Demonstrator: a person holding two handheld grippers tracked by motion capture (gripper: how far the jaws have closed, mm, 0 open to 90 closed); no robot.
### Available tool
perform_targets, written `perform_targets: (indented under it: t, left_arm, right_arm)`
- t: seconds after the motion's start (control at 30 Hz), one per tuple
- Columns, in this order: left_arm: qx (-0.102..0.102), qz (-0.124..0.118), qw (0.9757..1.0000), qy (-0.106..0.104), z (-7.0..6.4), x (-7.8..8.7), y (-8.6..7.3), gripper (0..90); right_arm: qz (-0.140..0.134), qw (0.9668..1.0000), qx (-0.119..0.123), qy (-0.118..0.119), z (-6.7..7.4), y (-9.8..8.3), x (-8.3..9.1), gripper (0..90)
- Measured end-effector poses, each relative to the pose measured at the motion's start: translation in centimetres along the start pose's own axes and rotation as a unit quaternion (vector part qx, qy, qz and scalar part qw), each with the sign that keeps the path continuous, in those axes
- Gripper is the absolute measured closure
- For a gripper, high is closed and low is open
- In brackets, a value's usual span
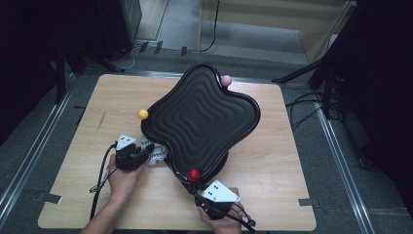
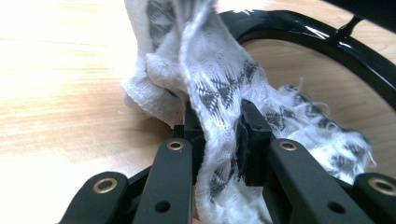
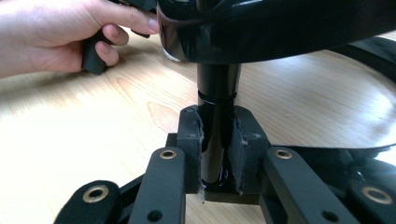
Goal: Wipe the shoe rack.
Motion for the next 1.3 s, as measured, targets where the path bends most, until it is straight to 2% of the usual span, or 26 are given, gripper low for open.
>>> perform_targets:
  t: [0.03,0.07,0.1,0.23,0.27,0.33,0.37,0.5,0.63,0.73,0.87,1.0,1.07,1.2,1.3]
  left_arm:
    - [-0.014,0.002,0.9999,0.003,-0.5,0.0,-0.2,77.2]
    - [-0.021,0.005,0.9998,-0.003,-1.0,0.1,-0.4,77.2]
    - [-0.022,0.006,0.9997,-0.012,-1.5,0.0,-0.6,77.2]
    - [-0.052,0.019,0.9972,-0.049,-4.4,0.0,-1.8,77.2]
    - [-0.067,0.020,0.9963,-0.049,-5.1,0.0,-2.1,77.1]
    - [-0.074,0.019,0.9961,-0.044,-5.1,-0.1,-2.0,76.6]
    - [-0.063,0.020,0.9968,-0.046,-4.7,-0.2,-1.8,76.2]
    - [-0.021,0.011,0.9994,-0.027,-2.2,0.0,-0.9,76.2]
    - [-0.016,0.015,0.9997,-0.011,-0.2,0.6,-0.6,76.2]
    - [-0.023,0.022,0.9995,0.002,1.1,1.4,-1.2,76.3]
    - [-0.017,0.019,0.9994,0.025,3.3,2.9,-1.9,76.8]
    - [0.023,0.005,0.9987,0.045,6.0,4.3,-2.1,76.6]
    - [0.040,-0.003,0.9984,0.040,6.8,4.7,-2.0,75.9]
    - [0.034,-0.004,0.9992,0.022,6.6,4.4,-2.1,74.4]
    - [0.036,-0.004,0.9992,0.018,6.3,4.4,-2.1,74.3]
  right_arm:
    - [0.000,1.0000,-0.003,-0.002,-0.1,0.0,0.1,76.1]
    - [-0.001,1.0000,-0.003,-0.004,-0.3,-0.1,0.1,76.1]
    - [-0.001,1.0000,-0.004,-0.003,-0.3,-0.1,0.2,76.1]
    - [-0.002,1.0000,-0.005,-0.006,-0.4,-0.2,0.2,76.1]
    - [-0.002,1.0000,-0.006,-0.006,-0.4,-0.2,0.3,76.1]
    - [-0.002,0.9999,-0.007,-0.009,-0.5,-0.3,0.4,76.1]
    - [-0.001,0.9999,-0.006,-0.011,-0.5,-0.4,0.4,76.1]
    - [0.000,0.9998,-0.010,-0.014,-0.9,-0.6,0.8,76.1]
    - [-0.002,0.9997,-0.015,-0.020,-1.6,-0.9,1.3,76.0]
    - [-0.003,0.9992,-0.024,-0.033,-2.7,-1.2,1.8,76.1]
    - [-0.002,0.9984,-0.034,-0.046,-4.0,-1.6,2.5,76.0]
    - [-0.002,0.9974,-0.044,-0.057,-5.5,-2.0,3.1,75.9]
    - [-0.003,0.9967,-0.051,-0.064,-6.4,-2.2,3.5,75.7]
    - [-0.010,0.9922,-0.081,-0.094,-8.7,-2.7,4.2,75.2]
    - [-0.021,0.9866,-0.109,-0.120,-10.8,-2.8,4.8,72.4]
Point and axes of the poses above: each handheld gripper's, and its own axes: x roughly backward along the jaws, y roughly out of its top, z roughly to its left, the point moved 5 cm from there along -x, roughly forward along the jaws, and after that the axes turned 13 degrees about z, right-handed, at the moved point
